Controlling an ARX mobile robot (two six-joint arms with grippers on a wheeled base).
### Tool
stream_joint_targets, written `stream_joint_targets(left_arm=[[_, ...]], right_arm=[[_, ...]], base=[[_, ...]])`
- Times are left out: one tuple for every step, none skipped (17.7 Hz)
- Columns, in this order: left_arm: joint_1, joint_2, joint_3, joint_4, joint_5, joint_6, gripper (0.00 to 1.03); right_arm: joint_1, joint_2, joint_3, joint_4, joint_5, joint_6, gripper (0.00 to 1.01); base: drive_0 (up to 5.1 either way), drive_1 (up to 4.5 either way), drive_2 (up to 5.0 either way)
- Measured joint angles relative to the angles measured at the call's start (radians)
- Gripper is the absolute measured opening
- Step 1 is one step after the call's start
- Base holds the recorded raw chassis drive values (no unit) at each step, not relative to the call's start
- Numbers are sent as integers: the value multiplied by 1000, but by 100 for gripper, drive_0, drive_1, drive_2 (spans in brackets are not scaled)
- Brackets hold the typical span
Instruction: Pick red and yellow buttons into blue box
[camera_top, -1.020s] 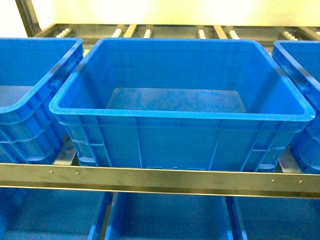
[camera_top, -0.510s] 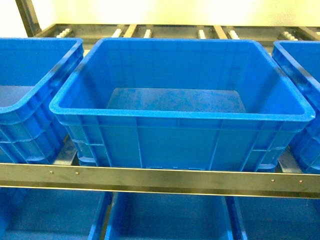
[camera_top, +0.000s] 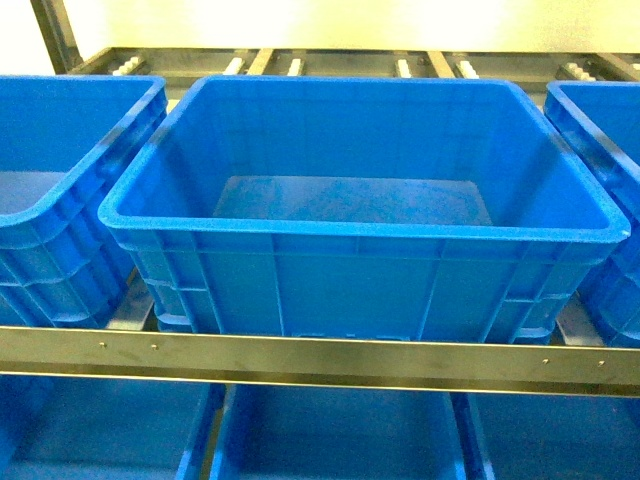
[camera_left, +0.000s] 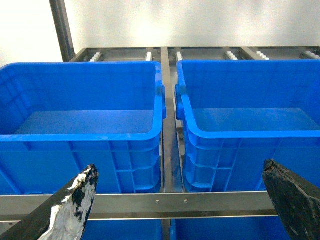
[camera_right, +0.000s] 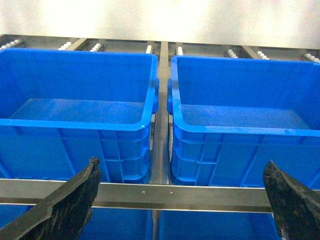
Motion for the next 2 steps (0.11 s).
stream_joint_targets(left_arm=[[0,0,0,0,0,0,98],[0,0,0,0,0,0,98]], right_arm=[[0,0,0,0,0,0,98],[0,0,0,0,0,0,98]], base=[[0,0,0],[0,0,0]])
